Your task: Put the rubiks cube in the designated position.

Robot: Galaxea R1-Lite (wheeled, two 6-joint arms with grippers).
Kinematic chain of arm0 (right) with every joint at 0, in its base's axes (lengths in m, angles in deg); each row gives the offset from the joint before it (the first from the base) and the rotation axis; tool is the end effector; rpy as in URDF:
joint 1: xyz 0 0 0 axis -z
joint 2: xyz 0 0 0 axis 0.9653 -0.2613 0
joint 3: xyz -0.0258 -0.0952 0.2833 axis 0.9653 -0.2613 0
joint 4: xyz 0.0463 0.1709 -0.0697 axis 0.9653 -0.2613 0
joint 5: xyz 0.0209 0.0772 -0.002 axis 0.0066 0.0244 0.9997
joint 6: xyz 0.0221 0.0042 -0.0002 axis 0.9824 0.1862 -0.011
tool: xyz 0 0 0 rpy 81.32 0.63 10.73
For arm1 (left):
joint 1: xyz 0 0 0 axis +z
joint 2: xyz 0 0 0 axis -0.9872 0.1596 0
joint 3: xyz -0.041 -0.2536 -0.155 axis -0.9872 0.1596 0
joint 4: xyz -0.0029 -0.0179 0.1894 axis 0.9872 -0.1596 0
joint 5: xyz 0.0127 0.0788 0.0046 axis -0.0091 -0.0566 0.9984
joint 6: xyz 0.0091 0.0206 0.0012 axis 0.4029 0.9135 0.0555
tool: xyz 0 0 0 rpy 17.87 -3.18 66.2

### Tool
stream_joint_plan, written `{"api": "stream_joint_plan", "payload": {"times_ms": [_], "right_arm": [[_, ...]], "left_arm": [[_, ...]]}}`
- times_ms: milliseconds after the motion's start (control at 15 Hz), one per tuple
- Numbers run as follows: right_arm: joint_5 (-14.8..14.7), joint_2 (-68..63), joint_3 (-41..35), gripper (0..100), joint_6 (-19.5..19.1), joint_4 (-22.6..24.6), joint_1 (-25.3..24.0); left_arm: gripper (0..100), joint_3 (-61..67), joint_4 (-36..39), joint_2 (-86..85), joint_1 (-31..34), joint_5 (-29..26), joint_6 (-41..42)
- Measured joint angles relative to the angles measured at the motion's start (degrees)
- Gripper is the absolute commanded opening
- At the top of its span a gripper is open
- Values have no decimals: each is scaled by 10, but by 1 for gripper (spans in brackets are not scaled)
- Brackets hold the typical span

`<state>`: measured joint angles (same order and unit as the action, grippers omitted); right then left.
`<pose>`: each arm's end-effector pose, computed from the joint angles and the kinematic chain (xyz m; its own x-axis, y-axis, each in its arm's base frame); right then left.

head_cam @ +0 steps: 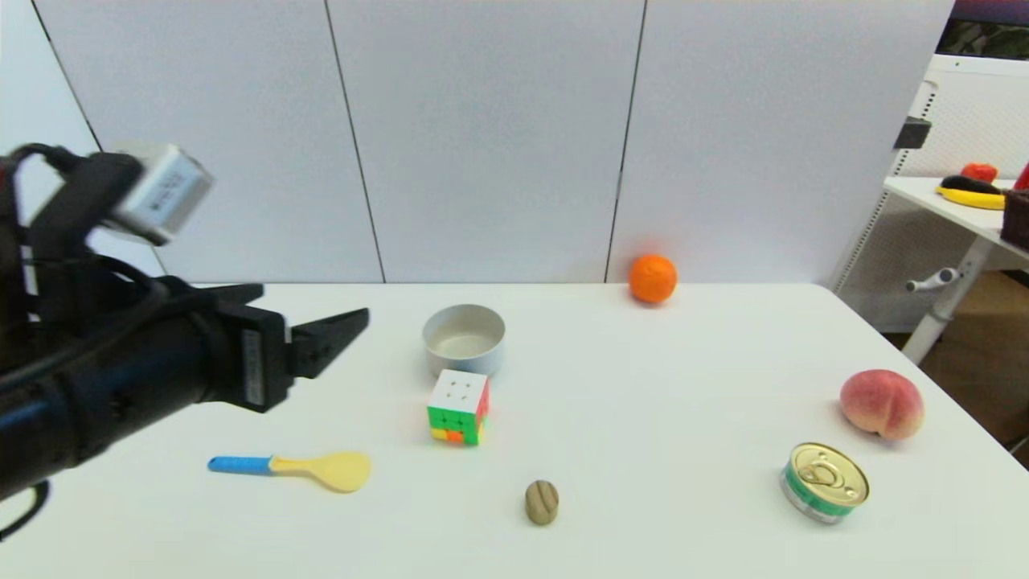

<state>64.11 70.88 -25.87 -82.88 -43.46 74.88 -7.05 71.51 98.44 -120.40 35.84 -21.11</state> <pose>-0.0230 0.0000 0.0758 1.0000 -0.0005 0.0018 0.0005 1.0000 -0.0045 0.1370 -0.1026 0.2615 0.9193 -0.2899 -0.2661 0.3098 0.9501 0.0352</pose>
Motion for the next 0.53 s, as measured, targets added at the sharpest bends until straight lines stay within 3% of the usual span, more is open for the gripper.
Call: {"api": "stream_joint_plan", "payload": {"times_ms": [267, 533], "right_arm": [[0, 0, 0, 100, 0, 0, 0], [0, 0, 0, 100, 0, 0, 0]], "left_arm": [[100, 20, -58, -134, 187, -171, 83], [100, 112, -27, -250, 311, -221, 185]]}}
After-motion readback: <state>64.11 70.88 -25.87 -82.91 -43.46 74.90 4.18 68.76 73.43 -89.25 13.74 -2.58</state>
